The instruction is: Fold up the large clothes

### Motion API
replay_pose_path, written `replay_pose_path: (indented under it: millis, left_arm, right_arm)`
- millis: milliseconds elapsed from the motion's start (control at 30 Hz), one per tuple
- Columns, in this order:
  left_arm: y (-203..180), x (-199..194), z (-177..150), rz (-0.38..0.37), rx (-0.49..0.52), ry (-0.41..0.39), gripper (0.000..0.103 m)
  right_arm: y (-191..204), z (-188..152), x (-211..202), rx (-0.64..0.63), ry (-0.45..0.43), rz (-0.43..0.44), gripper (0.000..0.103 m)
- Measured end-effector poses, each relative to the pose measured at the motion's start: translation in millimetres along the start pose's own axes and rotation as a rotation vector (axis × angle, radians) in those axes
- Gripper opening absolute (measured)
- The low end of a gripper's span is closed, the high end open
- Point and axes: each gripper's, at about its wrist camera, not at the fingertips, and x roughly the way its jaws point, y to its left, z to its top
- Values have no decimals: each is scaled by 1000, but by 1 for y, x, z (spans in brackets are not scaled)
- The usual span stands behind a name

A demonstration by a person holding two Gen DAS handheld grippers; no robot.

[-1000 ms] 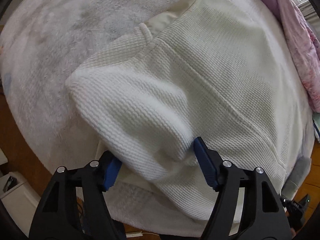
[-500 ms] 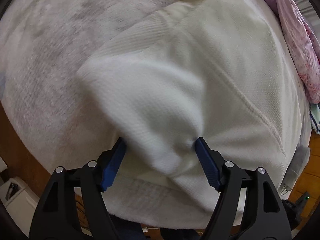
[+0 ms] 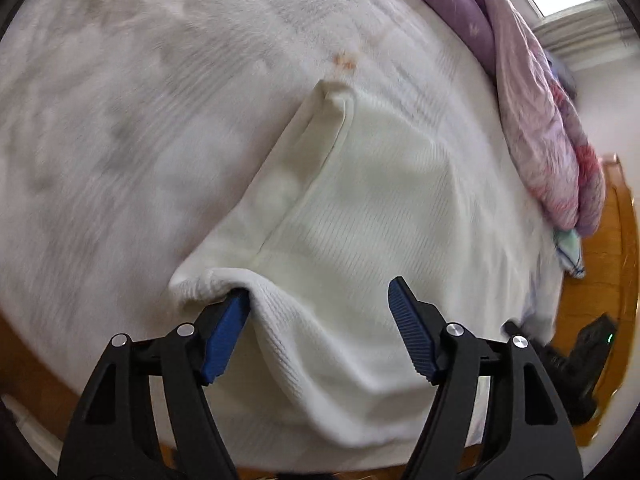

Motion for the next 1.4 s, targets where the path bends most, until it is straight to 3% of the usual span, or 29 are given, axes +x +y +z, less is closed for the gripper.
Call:
replay_pose_path:
  millis: [133, 233, 333, 367, 467, 567, 700, 800, 900, 933, 967, 1000, 1100, 1233, 1333, 1367, 1400]
  left_arm:
    - [-13, 21, 36, -39, -33, 97, 72]
    - [-10, 14, 25, -22, -31, 145, 79]
    - [23, -1, 3, 53, -101, 208, 81]
    - [35, -8, -4, 107, -129, 207, 81]
    - [45, -32, -5, 158, -128, 118, 81]
    - [35, -38, 20, 91, -112, 6, 81]
    - [12, -13, 74, 9, -71, -104, 81]
    - [-10, 24, 106, 10, -45, -46, 81]
    - [-27, 63, 128, 108, 17, 3, 81]
    - [-29, 67, 131, 97, 26, -8, 81]
    - [-31, 73, 136, 84, 32, -12, 75]
    - [-32, 79, 139, 69, 35, -6, 49]
    - [-24, 88, 144, 108, 7, -18, 22]
    - [-22, 83, 146, 117, 67, -45, 17]
    - [-17, 77, 146, 143, 67, -77, 16]
    - [-15, 72, 146, 186, 71, -112, 0]
    - [-1, 69, 148, 242, 44, -124, 0]
  right_arm:
    - [20, 11, 17, -30, 29, 14, 4]
    - [23, 21, 24, -45, 44, 6, 4]
    - [23, 26, 31, -43, 67, 16, 4]
    - [22, 26, 34, -42, 86, 30, 4]
    - [26, 22, 42, -48, 128, 66, 4]
    - [29, 14, 48, -88, 148, 54, 4]
    - [28, 16, 57, -91, 182, 58, 4]
    - [26, 24, 55, -90, 168, 59, 4]
    - [24, 31, 54, -93, 158, 60, 4]
    - [23, 35, 53, -91, 152, 62, 4]
    - [22, 37, 53, -86, 149, 64, 4]
    - [21, 39, 53, -84, 148, 66, 4]
    - [22, 48, 55, -71, 135, 71, 4]
    - [26, 61, 58, -67, 119, 93, 4]
    - [33, 68, 65, -106, 110, 57, 4]
    - [33, 70, 69, -98, 114, 58, 4]
    - [32, 71, 72, -89, 117, 57, 4]
